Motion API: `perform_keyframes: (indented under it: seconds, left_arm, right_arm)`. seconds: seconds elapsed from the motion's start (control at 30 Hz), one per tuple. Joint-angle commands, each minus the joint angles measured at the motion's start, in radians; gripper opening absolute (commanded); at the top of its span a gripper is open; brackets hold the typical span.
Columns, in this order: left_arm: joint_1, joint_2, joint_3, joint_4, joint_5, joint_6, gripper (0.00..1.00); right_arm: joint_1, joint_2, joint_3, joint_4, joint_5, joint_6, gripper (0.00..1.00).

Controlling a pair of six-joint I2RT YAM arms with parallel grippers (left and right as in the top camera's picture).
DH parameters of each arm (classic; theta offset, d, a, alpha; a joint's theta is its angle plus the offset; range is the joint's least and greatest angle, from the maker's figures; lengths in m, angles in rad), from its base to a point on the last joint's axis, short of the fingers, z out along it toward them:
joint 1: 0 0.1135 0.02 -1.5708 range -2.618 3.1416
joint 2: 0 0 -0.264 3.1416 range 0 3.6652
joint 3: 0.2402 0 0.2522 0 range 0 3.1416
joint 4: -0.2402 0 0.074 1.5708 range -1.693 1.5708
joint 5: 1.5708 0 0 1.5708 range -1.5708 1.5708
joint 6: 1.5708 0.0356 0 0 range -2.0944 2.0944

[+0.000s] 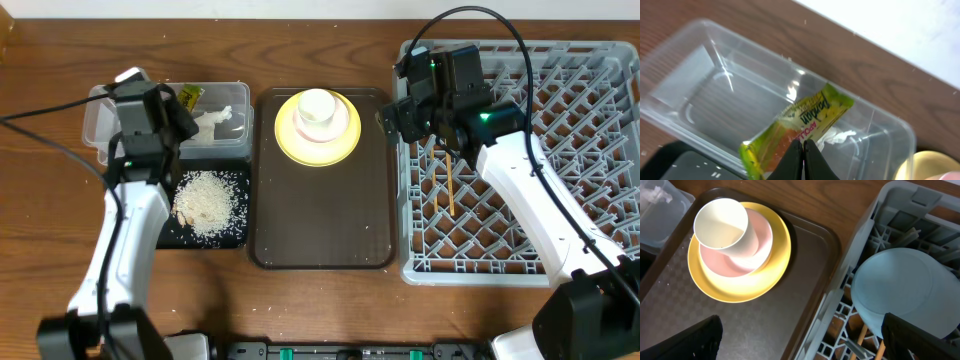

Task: Sort waste into correct bins and load items into the dishwasher rack
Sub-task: 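Carry the wrapper left and drop it into the clear plastic bin, then move the left gripper back over the cup stack on the brown tray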

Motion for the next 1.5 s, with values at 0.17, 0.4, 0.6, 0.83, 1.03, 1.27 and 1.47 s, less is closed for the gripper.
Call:
perform_keyframes:
  seconds: [0.17,0.4,0.6,0.83,1.03,1.27,1.47]
  left_arm:
    - [0.008,0.205,0.000,0.052,-0.032,0.003,0.07]
    - [0.053,0.233,0.000,0.100,-0.069,0.003,0.08]
    - [0.071,0.174,0.012,0.129,-0.068,0.003,0.17]
    - [0.050,0.013,0.016,0.064,-0.021,0.002,0.21]
    - [-0.023,-0.120,0.019,-0.036,0.332,-0.009,0.21]
    - [-0.180,-0.095,0.175,-0.303,0.373,-0.018,0.26]
    - [-0.248,0.082,0.510,-0.653,0.372,0.019,0.37]
  right_arm:
    - [0.004,0.008,0.003,0.003,0.002,-0.013,0.99]
    - [0.004,0.008,0.003,0.003,0.002,-0.013,0.99]
    - [0.004,0.008,0.003,0.003,0.002,-0.013,0.99]
    - [0.003,0.008,0.003,0.003,0.002,-0.013,0.99]
    - [0.004,0.008,0.003,0.003,0.002,-0.013,0.99]
    - [0.004,0.008,0.003,0.003,0.002,-0.013,0.99]
    - [0.004,0.008,0.003,0.003,0.002,-0.013,0.99]
